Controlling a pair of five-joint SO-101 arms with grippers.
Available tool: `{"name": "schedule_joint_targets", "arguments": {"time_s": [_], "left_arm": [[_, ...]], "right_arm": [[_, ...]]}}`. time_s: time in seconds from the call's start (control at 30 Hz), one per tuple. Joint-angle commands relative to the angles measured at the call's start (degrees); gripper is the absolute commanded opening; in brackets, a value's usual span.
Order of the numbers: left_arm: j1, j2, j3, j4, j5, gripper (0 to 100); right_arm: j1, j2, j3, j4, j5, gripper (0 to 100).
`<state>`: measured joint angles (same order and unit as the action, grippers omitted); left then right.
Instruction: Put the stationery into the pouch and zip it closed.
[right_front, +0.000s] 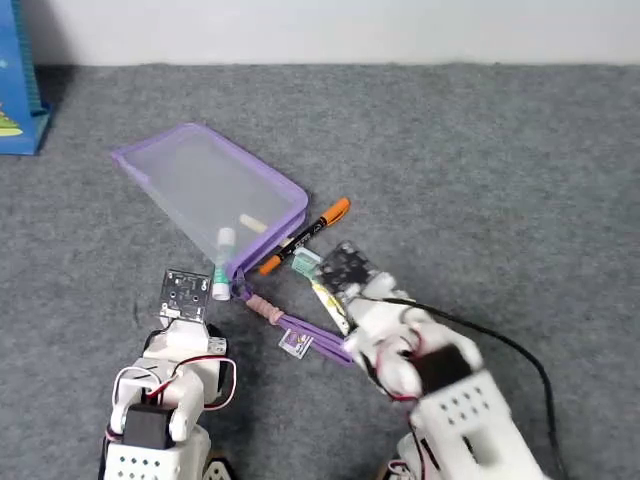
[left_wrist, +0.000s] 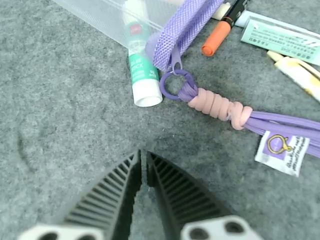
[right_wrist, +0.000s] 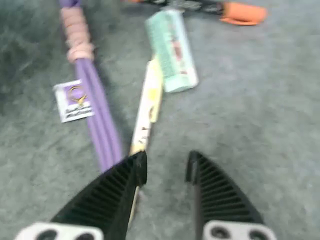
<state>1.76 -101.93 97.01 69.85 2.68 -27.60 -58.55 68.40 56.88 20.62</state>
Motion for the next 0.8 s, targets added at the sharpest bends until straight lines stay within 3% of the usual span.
{"name": "schedule_joint_targets", "arguments": {"time_s": [0.0,0.2,0.77], "left_arm": [[0.00,-0.70,-0.48,0.09,0.35,2],[0.00,-0.70,-0.48,0.09,0.35,2],[0.00,-0.70,-0.48,0.09,0.35,2]], "right_arm": [[-4.44,8.40,-3.60,-6.73,-2.29,18.0],[-10.24,18.42,-4.75,-14.73,-3.25,18.0],[-10.59,47.96,-20.40,-16.57,-3.25,17.9]]}}
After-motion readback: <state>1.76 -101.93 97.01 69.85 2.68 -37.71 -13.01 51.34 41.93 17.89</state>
